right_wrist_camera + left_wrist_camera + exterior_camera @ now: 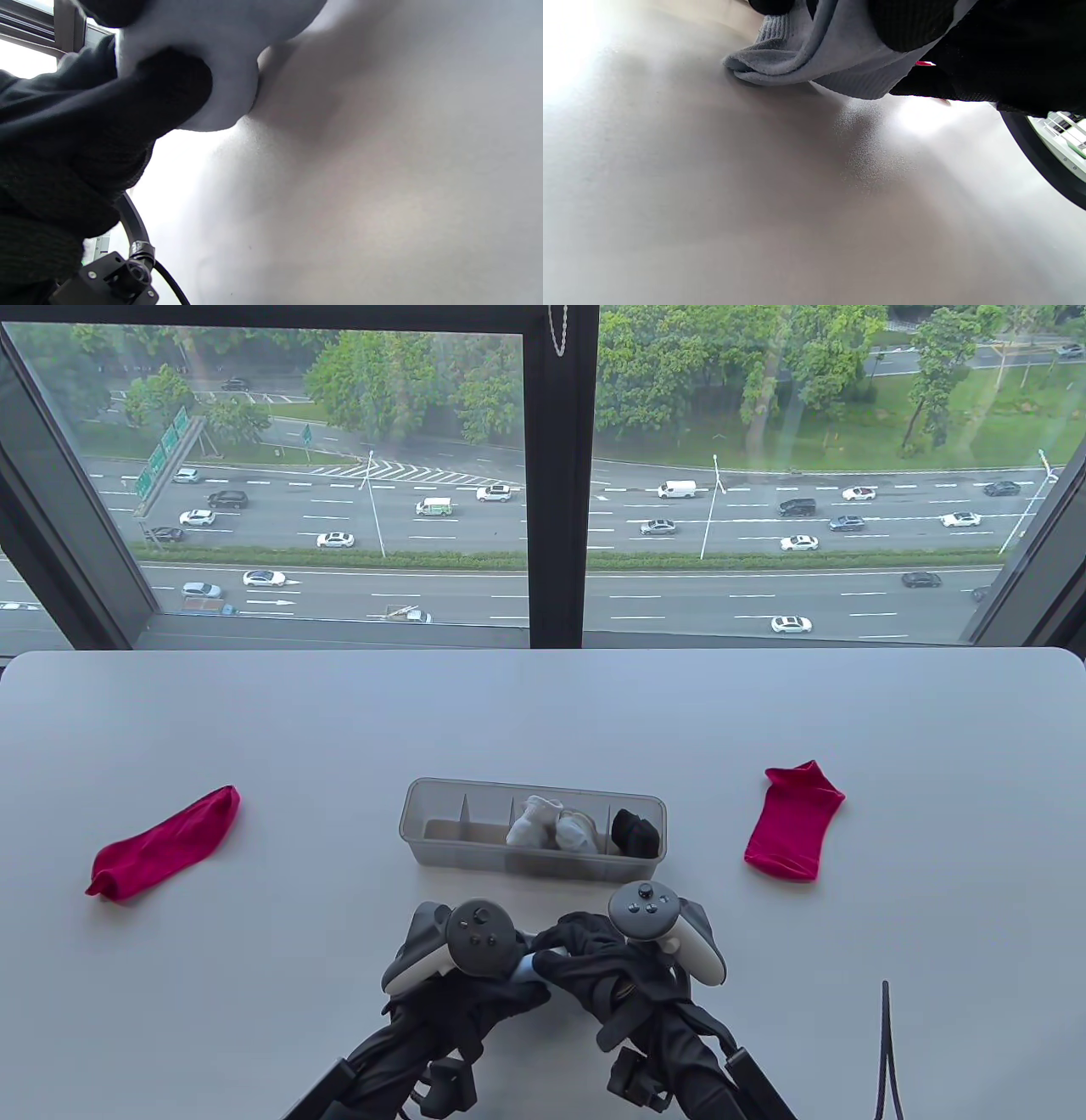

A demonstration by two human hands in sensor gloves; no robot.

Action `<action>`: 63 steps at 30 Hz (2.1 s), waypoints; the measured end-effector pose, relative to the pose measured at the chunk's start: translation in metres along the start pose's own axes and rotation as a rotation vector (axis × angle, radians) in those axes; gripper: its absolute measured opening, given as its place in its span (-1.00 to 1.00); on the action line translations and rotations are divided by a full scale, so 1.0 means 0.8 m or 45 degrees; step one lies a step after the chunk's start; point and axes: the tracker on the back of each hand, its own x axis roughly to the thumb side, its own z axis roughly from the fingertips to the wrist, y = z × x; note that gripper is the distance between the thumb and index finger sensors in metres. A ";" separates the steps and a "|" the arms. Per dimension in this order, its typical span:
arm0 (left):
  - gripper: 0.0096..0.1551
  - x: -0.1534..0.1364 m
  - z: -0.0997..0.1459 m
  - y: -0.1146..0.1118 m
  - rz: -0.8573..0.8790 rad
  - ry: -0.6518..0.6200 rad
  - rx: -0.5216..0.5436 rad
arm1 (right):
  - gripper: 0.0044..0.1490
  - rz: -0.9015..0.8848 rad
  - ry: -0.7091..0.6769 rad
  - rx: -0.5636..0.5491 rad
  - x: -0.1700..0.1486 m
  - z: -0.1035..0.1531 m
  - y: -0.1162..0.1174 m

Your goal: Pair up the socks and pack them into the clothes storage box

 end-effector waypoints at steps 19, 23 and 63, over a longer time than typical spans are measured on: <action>-0.43 0.011 0.005 0.008 -0.024 -0.077 0.138 | -0.28 0.042 -0.027 -0.129 0.010 0.010 -0.006; -0.43 0.002 0.004 0.006 0.024 -0.061 0.076 | -0.32 0.089 -0.068 -0.182 0.019 0.014 -0.007; -0.34 0.018 0.012 0.017 -0.069 -0.013 0.206 | -0.34 -0.045 -0.124 -0.201 0.018 0.019 -0.009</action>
